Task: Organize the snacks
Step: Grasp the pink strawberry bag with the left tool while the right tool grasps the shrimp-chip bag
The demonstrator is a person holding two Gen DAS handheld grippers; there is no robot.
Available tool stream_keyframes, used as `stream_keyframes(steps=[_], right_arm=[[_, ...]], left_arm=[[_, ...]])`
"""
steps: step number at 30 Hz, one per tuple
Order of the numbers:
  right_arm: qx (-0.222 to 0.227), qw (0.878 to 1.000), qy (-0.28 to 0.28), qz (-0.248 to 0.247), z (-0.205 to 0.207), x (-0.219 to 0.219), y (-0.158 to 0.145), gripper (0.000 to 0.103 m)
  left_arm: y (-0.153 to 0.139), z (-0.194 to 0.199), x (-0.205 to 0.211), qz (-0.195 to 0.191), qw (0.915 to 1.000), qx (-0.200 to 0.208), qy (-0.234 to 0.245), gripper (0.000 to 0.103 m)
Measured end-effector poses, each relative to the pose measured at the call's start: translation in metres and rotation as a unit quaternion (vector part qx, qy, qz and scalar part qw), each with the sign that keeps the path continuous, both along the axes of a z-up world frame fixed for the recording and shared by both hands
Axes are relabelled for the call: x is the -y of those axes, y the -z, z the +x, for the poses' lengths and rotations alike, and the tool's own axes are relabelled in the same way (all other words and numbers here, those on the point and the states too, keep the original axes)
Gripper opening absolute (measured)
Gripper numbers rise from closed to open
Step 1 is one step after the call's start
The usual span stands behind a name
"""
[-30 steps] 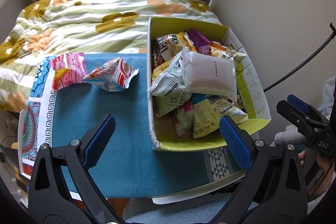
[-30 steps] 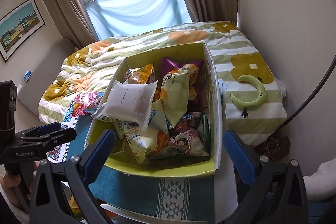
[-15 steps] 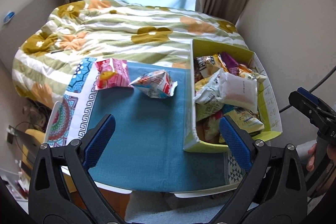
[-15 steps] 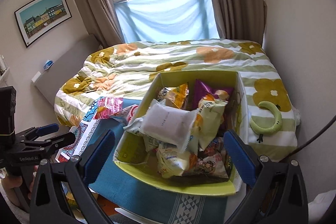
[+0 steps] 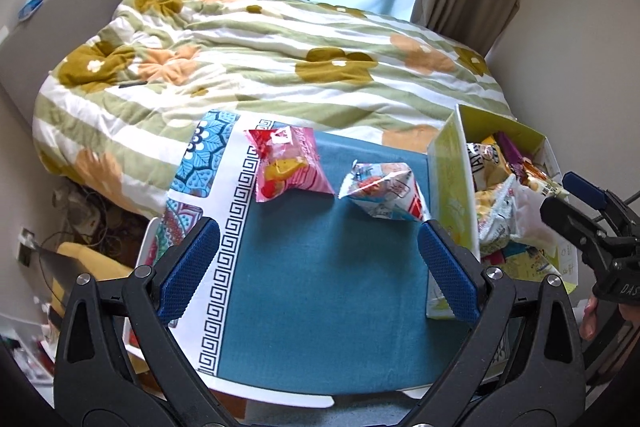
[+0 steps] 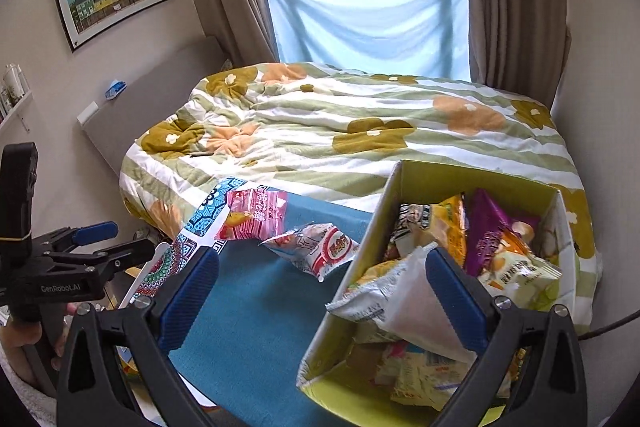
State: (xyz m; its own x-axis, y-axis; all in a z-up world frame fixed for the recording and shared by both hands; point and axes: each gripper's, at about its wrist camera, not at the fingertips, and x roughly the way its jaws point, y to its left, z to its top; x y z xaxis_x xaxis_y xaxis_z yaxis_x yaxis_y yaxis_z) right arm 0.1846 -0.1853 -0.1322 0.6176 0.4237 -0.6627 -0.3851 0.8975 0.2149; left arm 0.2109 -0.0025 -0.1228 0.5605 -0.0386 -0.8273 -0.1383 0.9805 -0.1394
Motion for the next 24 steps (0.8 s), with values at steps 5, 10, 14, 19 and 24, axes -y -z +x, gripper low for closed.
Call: stream_keyframes(steps=[5,10,14,19,24], right_arm=[[-0.053,0.998,-0.023,-0.036,0.036,-0.049,0.029,0.103],[-0.091,0.991,-0.041,-0.086,0.072,-0.086,0.055,0.103],[-0.131,0.981,-0.058,-0.129,0.099,-0.107,0.079,0.103],[-0.165,0.965,-0.076,-0.19,0.123,-0.124,0.108,0.103],[-0.186,0.944,-0.105,-0.253,0.142,-0.134,0.134,0.103]], left_arm=[[0.03,0.049,-0.041,-0.022,0.999,-0.037,0.014,0.099],[0.071,0.101,-0.07,-0.055,0.9952,-0.074,0.031,0.099],[0.116,0.139,-0.079,-0.1,0.9873,-0.115,0.045,0.099],[0.159,0.173,-0.076,-0.111,0.9807,-0.148,0.062,0.099],[0.19,0.195,-0.071,-0.118,0.9753,-0.173,0.07,0.099]])
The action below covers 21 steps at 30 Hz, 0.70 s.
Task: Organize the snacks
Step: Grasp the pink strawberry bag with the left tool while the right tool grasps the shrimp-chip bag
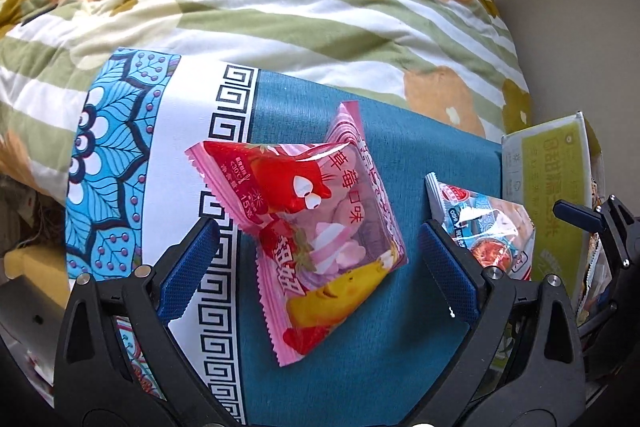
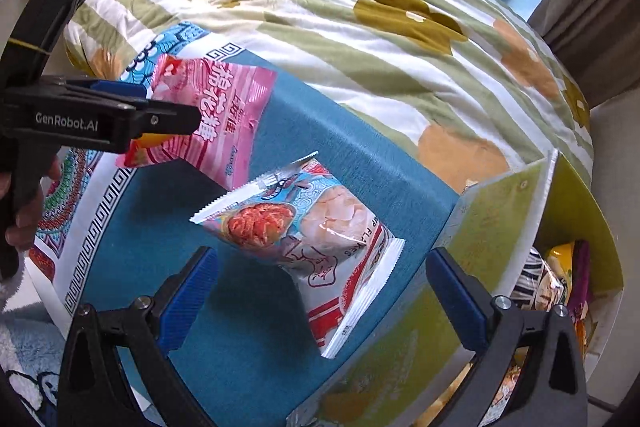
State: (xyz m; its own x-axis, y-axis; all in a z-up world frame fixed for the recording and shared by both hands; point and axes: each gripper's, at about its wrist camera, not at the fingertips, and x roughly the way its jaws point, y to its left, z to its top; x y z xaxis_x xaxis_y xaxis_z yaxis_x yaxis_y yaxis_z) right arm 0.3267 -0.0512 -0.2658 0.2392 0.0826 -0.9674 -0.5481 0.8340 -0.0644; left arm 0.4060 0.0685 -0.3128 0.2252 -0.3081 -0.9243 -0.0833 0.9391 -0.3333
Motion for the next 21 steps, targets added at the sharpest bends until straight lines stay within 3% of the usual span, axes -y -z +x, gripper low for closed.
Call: stream_keyframes(steps=[5,8,9,15,21], right_arm=[[-0.036,0.998,-0.039,-0.047,0.014,-0.008,0.023,0.103],[-0.044,0.993,-0.059,-0.09,0.019,-0.015,0.036,0.103],[-0.042,0.992,-0.063,-0.096,0.021,-0.016,0.038,0.103],[-0.06,0.991,-0.073,-0.096,0.033,-0.024,0.044,0.102],[-0.082,0.991,-0.066,-0.087,0.038,-0.029,0.051,0.087]], left_arm=[[0.019,0.008,0.001,-0.01,0.9997,-0.015,0.015,0.096],[0.022,0.009,-0.001,-0.027,0.9993,-0.015,0.021,0.08],[0.022,0.009,-0.001,-0.029,0.9991,-0.012,0.028,0.067],[0.02,0.008,-0.005,-0.028,0.9986,-0.015,0.043,0.063],[0.017,0.003,-0.018,-0.024,0.9987,-0.012,0.043,0.063]])
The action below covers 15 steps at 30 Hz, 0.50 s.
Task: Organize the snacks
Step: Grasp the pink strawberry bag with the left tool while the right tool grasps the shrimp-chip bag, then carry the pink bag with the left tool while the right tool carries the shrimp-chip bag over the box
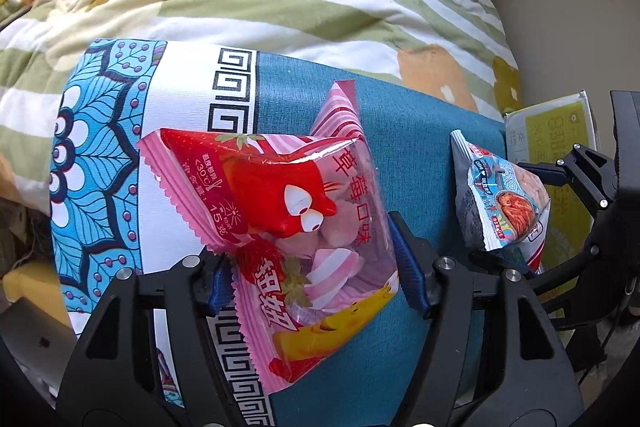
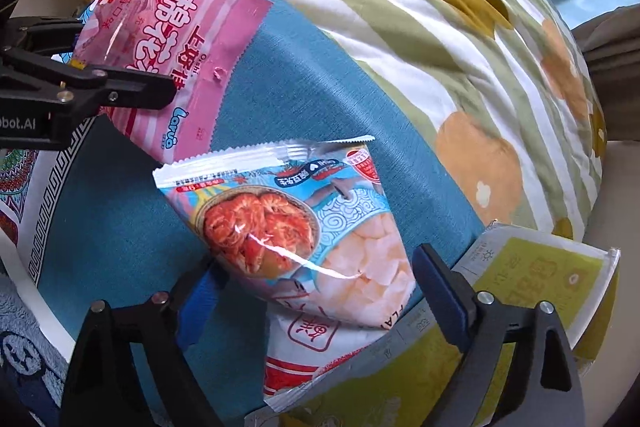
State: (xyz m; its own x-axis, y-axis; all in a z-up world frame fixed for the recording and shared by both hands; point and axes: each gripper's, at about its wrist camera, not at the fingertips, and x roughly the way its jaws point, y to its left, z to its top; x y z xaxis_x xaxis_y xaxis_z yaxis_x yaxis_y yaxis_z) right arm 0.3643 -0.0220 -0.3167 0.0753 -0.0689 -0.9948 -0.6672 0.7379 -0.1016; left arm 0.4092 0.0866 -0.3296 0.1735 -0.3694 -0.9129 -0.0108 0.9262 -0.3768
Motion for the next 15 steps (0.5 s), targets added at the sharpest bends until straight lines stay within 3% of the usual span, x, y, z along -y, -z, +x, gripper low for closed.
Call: stream_keyframes(steps=[6,10,15], right_arm=[[-0.011,0.999,0.037,0.014,0.0,0.007,0.01,0.082],[-0.005,0.997,0.064,0.048,0.001,0.011,0.005,0.07],[0.007,0.992,0.086,0.089,-0.003,0.01,-0.004,0.065]], left_arm=[[-0.007,-0.006,-0.005,0.018,0.9997,0.015,0.007,0.062],[-0.015,-0.01,-0.007,0.021,0.9995,0.025,0.004,0.062],[-0.031,-0.018,-0.008,0.025,0.9989,0.039,-0.001,0.062]])
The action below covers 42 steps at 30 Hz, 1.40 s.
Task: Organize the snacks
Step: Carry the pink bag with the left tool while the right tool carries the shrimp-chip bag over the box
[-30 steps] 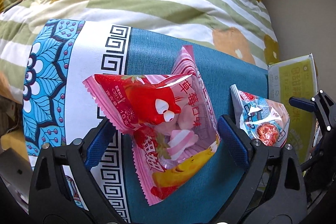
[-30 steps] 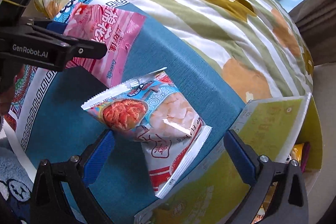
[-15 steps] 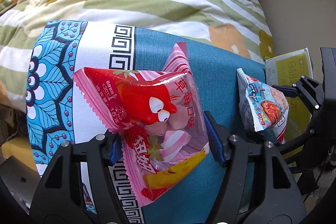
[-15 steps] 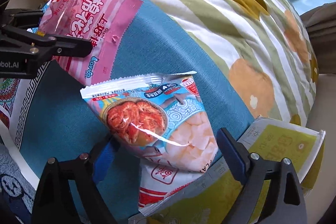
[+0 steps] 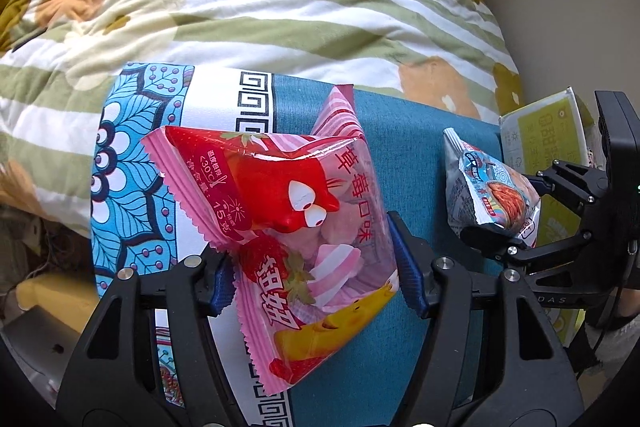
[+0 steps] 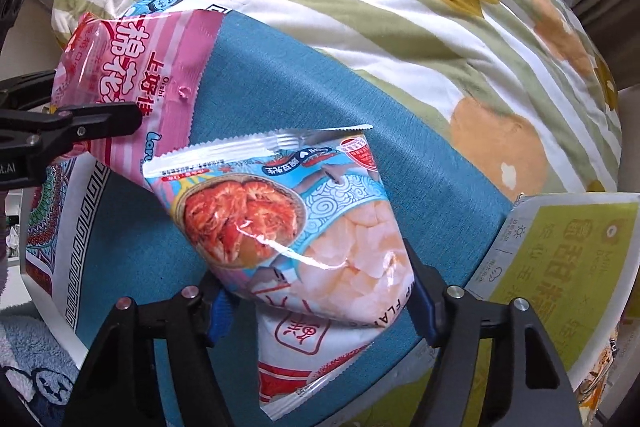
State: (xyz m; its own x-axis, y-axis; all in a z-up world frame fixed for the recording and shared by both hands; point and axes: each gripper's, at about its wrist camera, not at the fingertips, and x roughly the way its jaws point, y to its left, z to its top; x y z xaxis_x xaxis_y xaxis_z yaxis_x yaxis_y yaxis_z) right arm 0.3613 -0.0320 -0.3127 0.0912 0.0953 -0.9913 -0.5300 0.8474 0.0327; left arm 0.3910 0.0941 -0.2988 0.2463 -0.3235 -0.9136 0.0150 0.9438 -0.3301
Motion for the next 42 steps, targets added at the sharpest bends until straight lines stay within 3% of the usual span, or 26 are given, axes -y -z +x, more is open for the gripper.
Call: stream_keyframes(steps=[6,13,23,28,37,39,40,42], right_arm=[[0.028,0.998,0.03,0.046,-0.004,0.001,-0.028,0.065],[0.077,0.988,0.085,0.105,-0.014,0.022,-0.091,0.065],[0.166,0.957,0.176,0.158,-0.051,0.13,-0.182,0.065],[0.185,0.947,0.209,0.157,-0.072,0.198,-0.2,0.065],[0.192,0.94,0.23,0.165,-0.093,0.285,-0.205,0.065],[0.191,0.94,0.229,0.167,-0.095,0.299,-0.204,0.065],[0.19,0.94,0.229,0.169,-0.095,0.305,-0.203,0.065],[0.188,0.94,0.226,0.173,-0.095,0.317,-0.201,0.065]], left_arm=[[-0.037,-0.01,-0.002,0.013,0.9994,0.032,0.001,0.062],[-0.1,-0.017,0.015,0.016,0.9961,0.086,0.014,0.062],[-0.177,-0.018,0.126,0.002,0.987,0.147,0.066,0.062],[-0.189,-0.025,0.202,-0.023,0.9842,0.149,0.092,0.062],[-0.17,-0.025,0.319,-0.056,0.9852,0.118,0.111,0.062],[-0.164,-0.025,0.335,-0.051,0.987,0.111,0.104,0.072],[-0.161,-0.025,0.339,-0.044,0.9886,0.107,0.097,0.087],[-0.155,-0.03,0.34,-0.035,0.9905,0.108,0.077,0.102]])
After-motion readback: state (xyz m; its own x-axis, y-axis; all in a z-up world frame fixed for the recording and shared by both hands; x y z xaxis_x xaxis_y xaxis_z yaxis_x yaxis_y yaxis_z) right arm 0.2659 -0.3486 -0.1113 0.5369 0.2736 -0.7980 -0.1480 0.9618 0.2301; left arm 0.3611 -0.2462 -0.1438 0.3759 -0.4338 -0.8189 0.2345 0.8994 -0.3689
